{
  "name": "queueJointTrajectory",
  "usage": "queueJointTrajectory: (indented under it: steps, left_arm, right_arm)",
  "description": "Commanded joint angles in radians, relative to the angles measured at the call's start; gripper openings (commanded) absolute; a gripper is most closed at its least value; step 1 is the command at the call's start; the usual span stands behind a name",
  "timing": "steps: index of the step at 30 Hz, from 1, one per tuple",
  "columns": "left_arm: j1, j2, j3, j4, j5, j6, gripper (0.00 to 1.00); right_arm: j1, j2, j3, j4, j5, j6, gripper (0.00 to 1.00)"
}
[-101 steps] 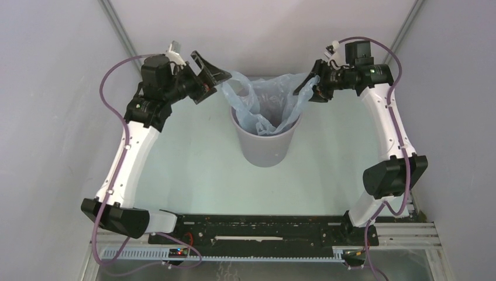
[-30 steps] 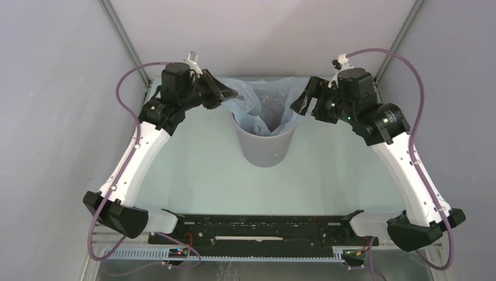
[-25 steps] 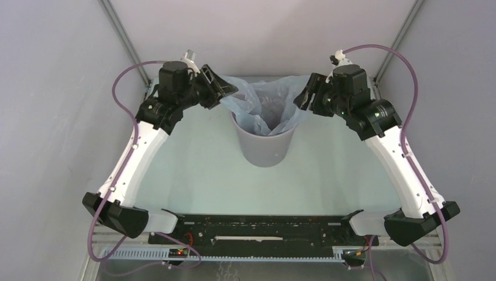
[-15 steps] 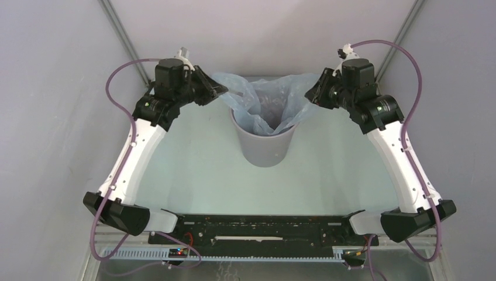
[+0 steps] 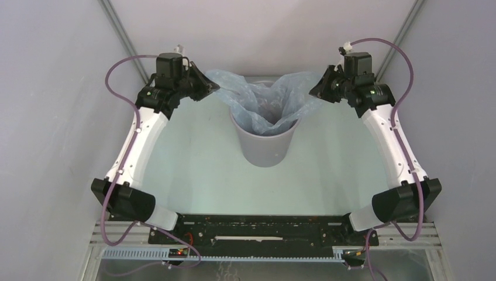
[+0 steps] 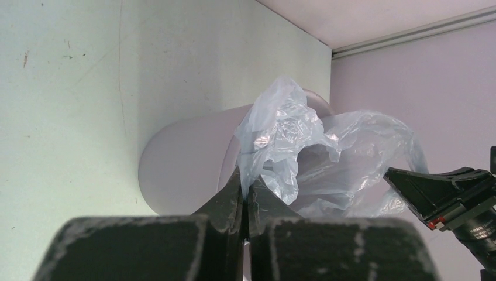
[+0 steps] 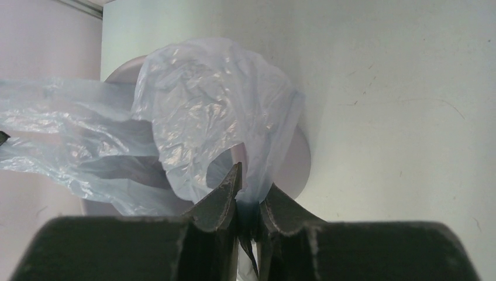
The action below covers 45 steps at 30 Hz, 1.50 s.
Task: Put the trash bags into the trash bin
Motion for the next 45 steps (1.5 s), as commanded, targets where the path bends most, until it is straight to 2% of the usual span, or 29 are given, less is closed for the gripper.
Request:
queueJointTrajectory:
  steps: [1,7,15,21,25,31,39,45]
  left_arm:
    - [0.02,0.02,0.071,0.038,-0.005,0.034,0.03]
    - [0.048,0.082,0.124,0.041,-0.011,0.052,0.01]
    - [0.084,0.106,0.079,0.024,-0.002,0.037,0.0]
    - [0.085,0.182,0.098,-0.018,-0.003,0.057,0.0]
    - [0.088,0.225,0.096,-0.058,-0.02,0.093,0.0]
    - [0.09,0.288,0.065,-0.106,0.026,0.114,0.0]
    - [0.09,0.208,-0.095,-0.115,0.078,0.147,0.0]
    - [0.091,0.101,-0.183,-0.158,0.138,0.173,0.01]
  right_arm:
    - [-0.032,0.036,0.033,0.051,-0.046,-0.02,0.2]
    - [-0.066,0.117,0.082,0.006,-0.044,-0.016,0.16]
    - [-0.113,0.197,0.144,-0.078,-0.094,-0.006,0.14]
    - [-0.117,0.271,0.179,-0.104,-0.118,-0.006,0.13]
    - [-0.123,0.321,0.175,-0.125,-0.106,-0.019,0.11]
    - [-0.131,0.367,0.124,-0.149,-0.125,-0.054,0.09]
    - [-0.139,0.332,-0.023,-0.168,-0.207,-0.083,0.09]
    - [-0.152,0.268,-0.045,-0.252,-0.278,-0.106,0.12]
